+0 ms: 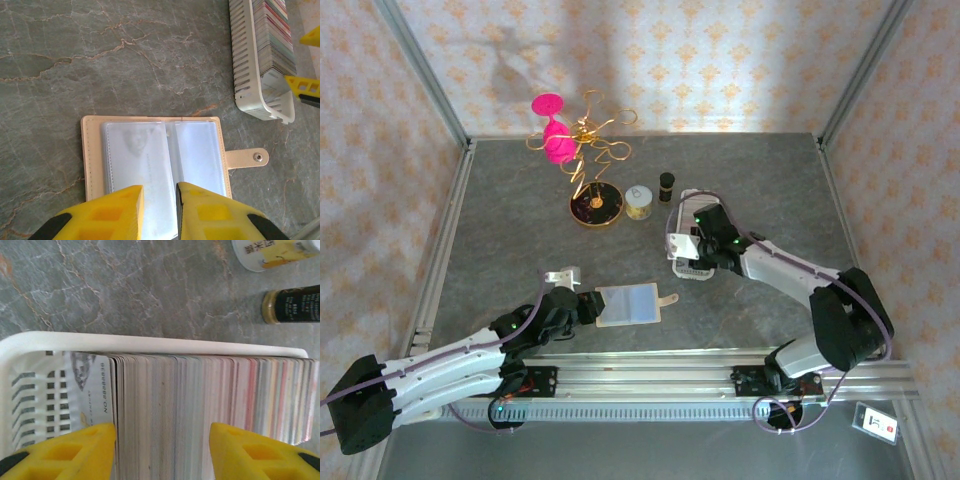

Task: Put the credit cards into the card holder

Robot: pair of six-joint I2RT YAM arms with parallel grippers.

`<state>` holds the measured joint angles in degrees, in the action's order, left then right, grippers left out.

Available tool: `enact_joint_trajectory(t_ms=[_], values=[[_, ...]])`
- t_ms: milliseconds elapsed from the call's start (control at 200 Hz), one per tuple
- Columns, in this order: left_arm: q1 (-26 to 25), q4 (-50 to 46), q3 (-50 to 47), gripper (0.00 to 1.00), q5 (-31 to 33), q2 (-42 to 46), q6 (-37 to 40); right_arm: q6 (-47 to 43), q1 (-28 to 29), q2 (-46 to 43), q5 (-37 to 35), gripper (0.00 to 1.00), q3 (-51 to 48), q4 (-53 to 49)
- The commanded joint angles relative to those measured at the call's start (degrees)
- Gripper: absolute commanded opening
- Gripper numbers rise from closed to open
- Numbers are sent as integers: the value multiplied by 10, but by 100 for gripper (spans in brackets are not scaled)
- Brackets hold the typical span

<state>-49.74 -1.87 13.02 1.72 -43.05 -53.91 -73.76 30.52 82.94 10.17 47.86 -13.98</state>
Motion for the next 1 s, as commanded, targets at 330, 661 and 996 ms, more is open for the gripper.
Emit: enact_joint_trajectory(t_ms=[330,661,996], values=[[5,-5,-6,24,12,0,-4,-10,5,-24,-23,57,15,-8],[5,2,-9,23,11,-8,-5,18,5,-65,29,71,-1,-40],[5,9,-12,23,4,-10,-4,17,6,5,18,68,18,-36]])
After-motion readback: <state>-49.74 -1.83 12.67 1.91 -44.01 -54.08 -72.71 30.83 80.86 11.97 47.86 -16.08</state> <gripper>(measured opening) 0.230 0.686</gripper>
